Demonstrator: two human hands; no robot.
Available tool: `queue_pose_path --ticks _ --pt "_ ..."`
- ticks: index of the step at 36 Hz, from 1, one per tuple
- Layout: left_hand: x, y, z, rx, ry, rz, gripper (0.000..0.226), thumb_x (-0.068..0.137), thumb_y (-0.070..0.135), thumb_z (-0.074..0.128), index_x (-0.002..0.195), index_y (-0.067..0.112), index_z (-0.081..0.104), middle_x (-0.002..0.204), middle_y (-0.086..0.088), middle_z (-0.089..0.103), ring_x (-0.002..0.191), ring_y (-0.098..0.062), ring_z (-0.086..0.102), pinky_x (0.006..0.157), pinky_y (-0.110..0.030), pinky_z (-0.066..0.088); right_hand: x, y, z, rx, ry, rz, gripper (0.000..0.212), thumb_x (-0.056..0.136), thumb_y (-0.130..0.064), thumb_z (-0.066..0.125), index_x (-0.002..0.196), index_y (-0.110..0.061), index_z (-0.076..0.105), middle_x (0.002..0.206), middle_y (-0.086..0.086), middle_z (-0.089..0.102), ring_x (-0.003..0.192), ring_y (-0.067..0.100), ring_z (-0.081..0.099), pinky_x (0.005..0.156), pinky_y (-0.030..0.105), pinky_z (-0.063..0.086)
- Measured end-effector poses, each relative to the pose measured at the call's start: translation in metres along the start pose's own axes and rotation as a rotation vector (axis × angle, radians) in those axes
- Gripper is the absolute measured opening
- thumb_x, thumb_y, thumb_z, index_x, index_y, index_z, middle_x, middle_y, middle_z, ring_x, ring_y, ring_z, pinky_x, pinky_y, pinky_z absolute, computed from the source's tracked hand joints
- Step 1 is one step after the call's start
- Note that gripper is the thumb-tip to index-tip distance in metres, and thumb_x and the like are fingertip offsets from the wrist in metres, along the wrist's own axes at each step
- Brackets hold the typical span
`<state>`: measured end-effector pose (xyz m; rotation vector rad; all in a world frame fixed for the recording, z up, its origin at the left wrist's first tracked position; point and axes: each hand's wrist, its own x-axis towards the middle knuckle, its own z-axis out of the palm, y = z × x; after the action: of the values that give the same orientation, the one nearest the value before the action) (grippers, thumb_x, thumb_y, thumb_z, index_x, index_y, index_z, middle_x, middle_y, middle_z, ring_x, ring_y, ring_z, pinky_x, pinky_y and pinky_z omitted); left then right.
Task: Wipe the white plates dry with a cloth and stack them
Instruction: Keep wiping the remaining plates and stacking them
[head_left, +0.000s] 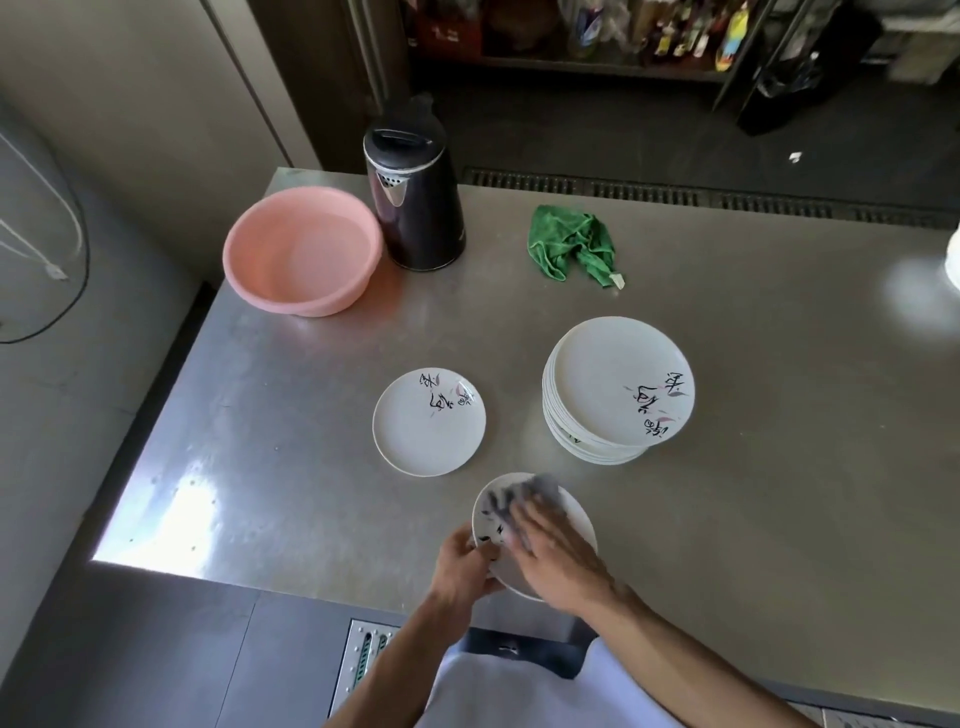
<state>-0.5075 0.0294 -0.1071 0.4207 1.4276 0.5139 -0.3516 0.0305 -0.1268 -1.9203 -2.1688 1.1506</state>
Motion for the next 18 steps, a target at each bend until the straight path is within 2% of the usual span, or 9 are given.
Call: queue_pose_path --ticks 2,3,4,7,9,10,12,14,18 --pt "-0.001 0.002 0.002 -0.017 0.022 -0.001 0.035 0.093 -0.008 0.048 0.116 0.01 0.067 0.11 -0.022 0.073 0.091 -0.032 0.071 0.076 -0.042 0.063 0.004 0.007 -0.003 -0.148 0.041 0.193 0.061 0.106 -0.047 0.018 0.159 -0.018 0.02 0.166 0.004 0.017 0.153 0.019 0.008 0.124 0.04 -0.009" --pt "-0.002 0.003 0.003 -0.014 0.025 0.006 0.037 0.093 -0.008 0.048 0.117 0.011 0.067 0.11 -0.02 0.073 0.092 -0.032 0.07 0.076 -0.042 0.063 0.004 0.008 -0.003 -0.162 0.049 0.226 0.062 0.105 -0.047 0.017 0.158 -0.015 0.021 0.165 0.009 0.017 0.153 0.02 0.007 0.123 0.04 -0.013" --pt "-0.003 0.005 0.004 -0.008 0.021 0.015 0.038 0.093 -0.008 0.047 0.118 0.012 0.067 0.109 -0.019 0.074 0.092 -0.031 0.071 0.077 -0.044 0.063 0.004 0.008 -0.001 -0.165 0.057 0.171 0.063 0.105 -0.048 0.016 0.158 -0.015 0.023 0.165 0.009 0.018 0.153 0.02 0.009 0.123 0.039 -0.011" --pt "-0.006 0.007 0.007 0.028 -0.031 0.04 0.035 0.095 -0.003 0.049 0.117 0.014 0.071 0.106 -0.015 0.077 0.1 -0.032 0.073 0.084 -0.049 0.063 -0.002 0.006 0.007 0.062 -0.032 -0.085 0.067 0.102 -0.056 0.017 0.158 -0.021 0.026 0.164 -0.013 0.007 0.154 0.012 0.007 0.123 0.026 -0.003" --pt "-0.008 0.009 0.008 0.045 -0.051 0.049 0.035 0.096 -0.002 0.049 0.115 0.015 0.072 0.106 -0.015 0.077 0.104 -0.034 0.072 0.085 -0.051 0.062 -0.005 0.009 0.007 0.138 -0.056 -0.071 0.069 0.101 -0.06 0.021 0.158 -0.022 0.022 0.16 -0.022 -0.002 0.153 0.005 -0.001 0.124 0.025 -0.001" --pt "-0.008 0.01 0.007 0.042 -0.043 0.049 0.037 0.094 -0.003 0.047 0.115 0.014 0.072 0.106 -0.016 0.076 0.104 -0.036 0.072 0.083 -0.05 0.063 -0.004 0.013 0.006 0.105 -0.039 -0.033 0.066 0.102 -0.058 0.022 0.159 -0.024 0.019 0.162 -0.02 -0.001 0.152 0.004 -0.003 0.125 0.029 0.002" --pt "-0.007 0.01 0.003 -0.003 -0.013 0.043 0.039 0.093 -0.006 0.043 0.114 0.012 0.071 0.105 -0.018 0.075 0.096 -0.035 0.072 0.074 -0.044 0.064 -0.003 0.02 -0.002 -0.055 0.022 0.058 0.061 0.104 -0.053 0.02 0.159 -0.027 0.018 0.167 -0.008 0.01 0.153 0.009 0.001 0.126 0.037 0.003" --pt "-0.005 0.014 -0.001 -0.054 0.025 0.04 0.035 0.095 -0.005 0.043 0.113 0.01 0.069 0.103 -0.017 0.075 0.089 -0.03 0.072 0.068 -0.038 0.062 -0.005 0.023 -0.012 -0.176 0.06 0.058 0.058 0.105 -0.048 0.02 0.156 -0.024 0.028 0.163 -0.002 0.026 0.152 0.015 0.012 0.125 0.04 0.003" --pt "0.005 0.024 -0.006 -0.109 0.035 0.053 0.031 0.097 -0.001 0.043 0.117 0.004 0.066 0.102 -0.017 0.076 0.092 -0.031 0.072 0.08 -0.042 0.063 -0.028 0.024 -0.019 0.019 0.049 -0.041 0.054 0.104 -0.049 0.03 0.146 -0.021 0.048 0.156 -0.006 0.041 0.15 0.011 0.021 0.124 0.031 0.011"
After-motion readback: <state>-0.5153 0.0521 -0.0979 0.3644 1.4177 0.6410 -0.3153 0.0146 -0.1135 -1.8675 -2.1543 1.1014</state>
